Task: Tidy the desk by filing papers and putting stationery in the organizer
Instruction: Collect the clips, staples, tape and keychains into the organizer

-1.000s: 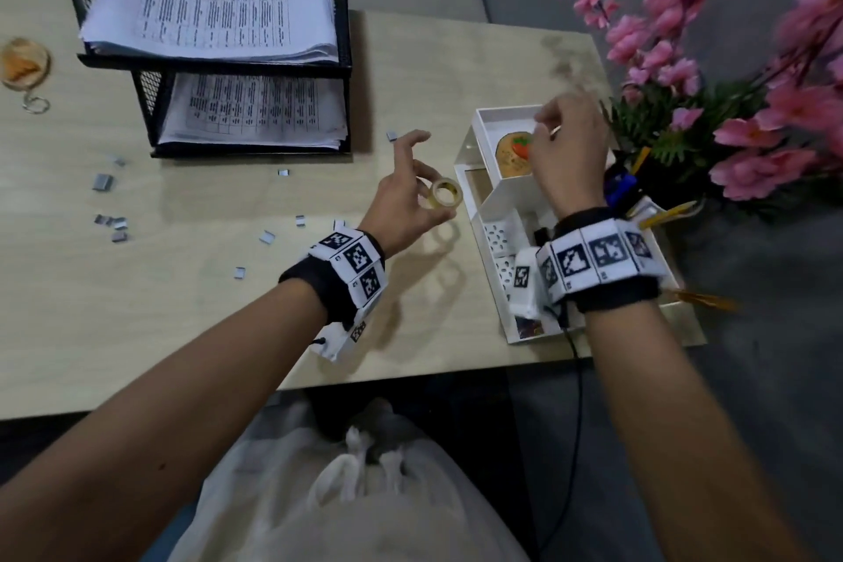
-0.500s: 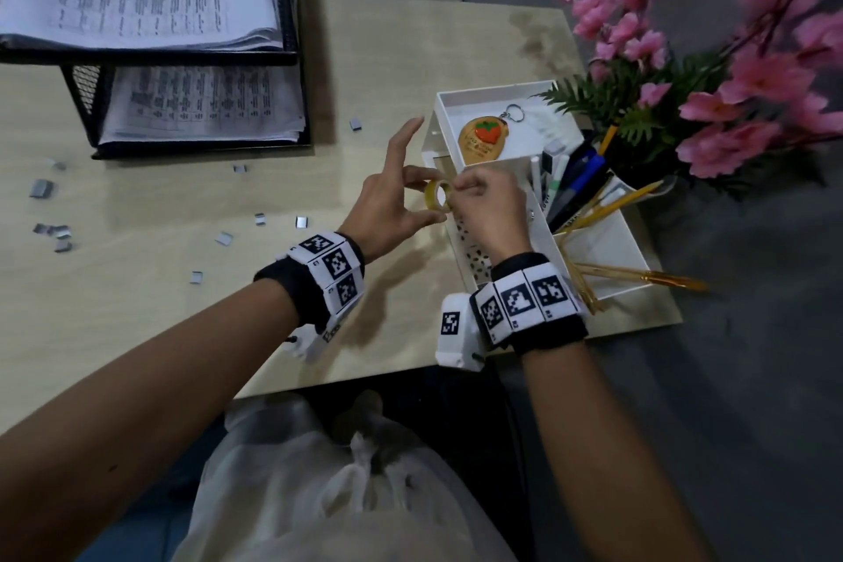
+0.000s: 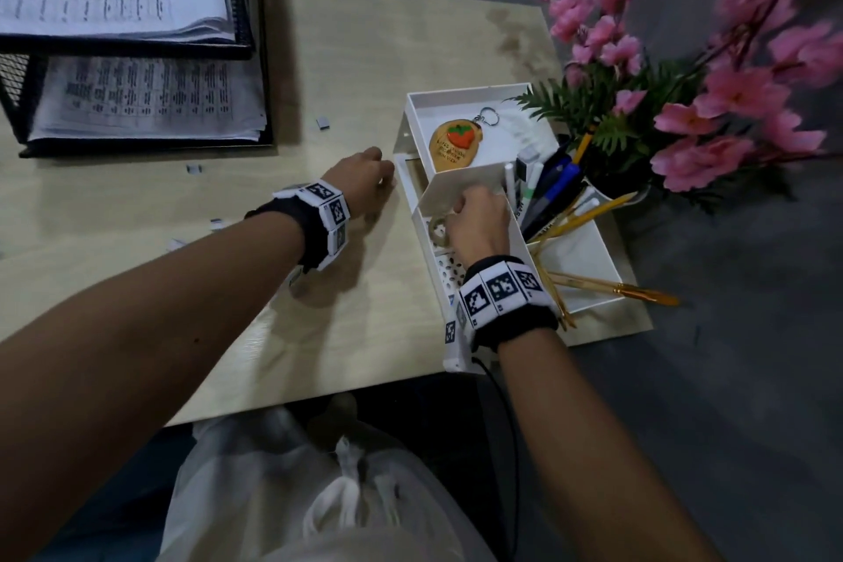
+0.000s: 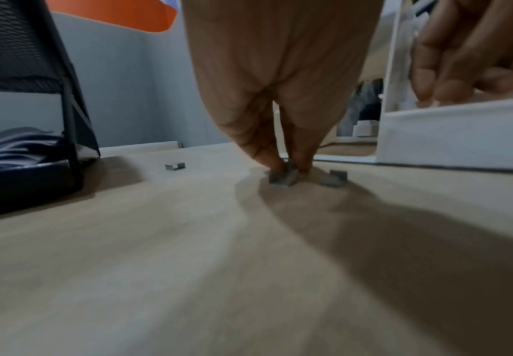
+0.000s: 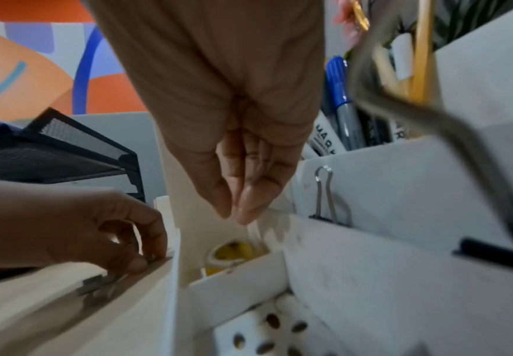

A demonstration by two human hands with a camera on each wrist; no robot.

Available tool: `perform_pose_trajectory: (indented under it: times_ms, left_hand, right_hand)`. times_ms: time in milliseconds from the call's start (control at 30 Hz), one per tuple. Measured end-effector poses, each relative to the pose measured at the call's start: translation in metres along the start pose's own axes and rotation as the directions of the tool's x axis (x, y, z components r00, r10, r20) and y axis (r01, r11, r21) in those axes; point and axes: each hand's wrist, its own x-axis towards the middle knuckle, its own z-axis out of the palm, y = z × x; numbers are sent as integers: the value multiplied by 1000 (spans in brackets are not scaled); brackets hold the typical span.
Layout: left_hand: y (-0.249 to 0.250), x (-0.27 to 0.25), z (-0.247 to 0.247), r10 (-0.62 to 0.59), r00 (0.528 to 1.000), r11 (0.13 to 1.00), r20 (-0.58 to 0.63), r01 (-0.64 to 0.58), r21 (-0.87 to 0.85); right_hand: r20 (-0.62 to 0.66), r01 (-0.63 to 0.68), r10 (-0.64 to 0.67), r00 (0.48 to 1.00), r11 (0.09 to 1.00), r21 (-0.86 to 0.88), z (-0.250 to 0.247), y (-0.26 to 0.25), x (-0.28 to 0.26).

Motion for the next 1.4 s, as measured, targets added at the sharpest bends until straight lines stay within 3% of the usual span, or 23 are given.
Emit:
perform_pose_trajectory:
  times_ms: [200, 267, 333, 367, 400, 433, 467, 500, 567, 667, 833, 1033, 1267, 1400]
  left_hand:
    - [-2, -12, -3, -50, 999, 999, 21, 50, -5]
    - [-8, -16, -5, -128, 992, 981, 3, 127, -149]
    - [-15, -24, -7, -256, 964, 898, -70, 210, -386]
    - [-18, -28, -8, -333, 939, 793, -82, 232, -563]
    - [-21, -32, -9, -395, 918, 612, -48, 224, -759]
    - [-24, -36, -10, -433, 902, 366, 2, 178, -914]
    - [-27, -42, -12, -451, 891, 122, 53, 121, -985]
    - [-30, -48, -15, -461, 882, -67, 102, 80, -995]
    - [-36, -58, -18, -435, 874, -331, 219, 71, -941]
    - [-49, -69, -20, -343, 872, -581, 349, 95, -808]
    - [-60, -82, -18, -261, 839, -613, 478, 239, -753]
    - [-70, -93, -15, -337, 797, -555, 501, 262, -789]
    - [-70, -95, -9, -439, 762, -556, 476, 186, -810]
    - [-59, -90, -8, -392, 787, -593, 477, 180, -785]
  right_hand:
    - [54, 25, -29, 998, 997, 67, -1, -5, -9]
    - [22, 52, -55, 998, 991, 122, -3, -9, -15]
    - [-6, 95, -96, 995, 967, 236, -1, -15, -21]
    - [-9, 117, -119, 993, 950, 289, 2, -18, -24]
    - [-9, 135, -140, 990, 936, 326, 5, -22, -26]
    - [-2, 146, -156, 988, 923, 355, 10, -25, -26]
    - [22, 144, -164, 986, 915, 376, 15, -29, -26]
    - [57, 134, -168, 984, 913, 385, 20, -33, -25]
    - [132, 126, -178, 975, 935, 332, 33, -41, -19]
    - [182, 155, -187, 965, 972, 176, 50, -49, -11]
    - [207, 272, -266, 942, 962, -1, 70, -62, -4]
    - [162, 280, -271, 949, 960, -34, 84, -82, -11]
    - [102, 44, -66, 993, 978, 206, 81, -77, -7]
    - [126, 15, -84, 988, 883, 469, 62, -90, -9]
